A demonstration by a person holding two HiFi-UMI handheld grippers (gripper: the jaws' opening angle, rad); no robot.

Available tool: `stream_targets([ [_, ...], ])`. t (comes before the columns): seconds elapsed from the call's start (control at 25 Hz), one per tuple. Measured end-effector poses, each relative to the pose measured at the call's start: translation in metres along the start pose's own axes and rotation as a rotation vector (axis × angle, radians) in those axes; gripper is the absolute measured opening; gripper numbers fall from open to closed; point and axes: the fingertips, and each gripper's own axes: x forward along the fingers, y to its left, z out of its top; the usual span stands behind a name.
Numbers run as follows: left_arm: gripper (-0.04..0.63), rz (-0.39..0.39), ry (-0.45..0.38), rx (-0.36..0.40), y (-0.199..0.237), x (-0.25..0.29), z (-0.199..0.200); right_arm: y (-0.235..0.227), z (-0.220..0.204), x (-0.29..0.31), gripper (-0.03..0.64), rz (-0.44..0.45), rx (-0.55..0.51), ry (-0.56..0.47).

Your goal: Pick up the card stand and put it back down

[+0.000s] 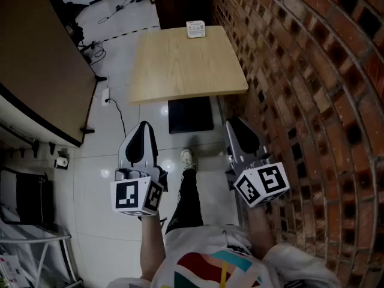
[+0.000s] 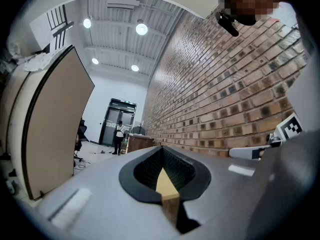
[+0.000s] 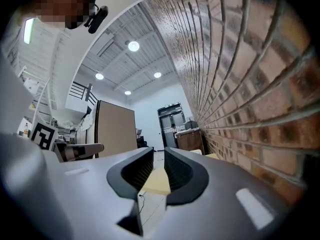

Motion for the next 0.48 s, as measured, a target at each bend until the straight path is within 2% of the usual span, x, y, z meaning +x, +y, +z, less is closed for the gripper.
stream_targets([
  [0.12,0.005,-0.002,0.043,-0.028,0.037,0.077,-0.030,-0.028,-0.028,0.077,0.041,0.005,0.026,0.040],
  [0.24,0.005,0.001,0.074,-0.039,0.079,0.179,-0.051,-0.069,-0.036,0.176,0.046,-0.001,0.007,0.062],
  [0.28,0.005,0.004,0.073,-0.037,0.095,0.217,-0.052,-0.085,-0.034,0.213,0.048,-0.002,-0.006,0.067],
  [0.36,0.005,0.001,0.056,-0.021,0.125,0.287,-0.045,-0.111,-0.025,0.280,0.105,-0.009,-0.030,0.068],
  [0.48,0.005,-0.015,0.032,0.009,0.157,0.373,-0.025,-0.148,-0.008,0.351,0.149,-0.074,-0.037,0.046],
])
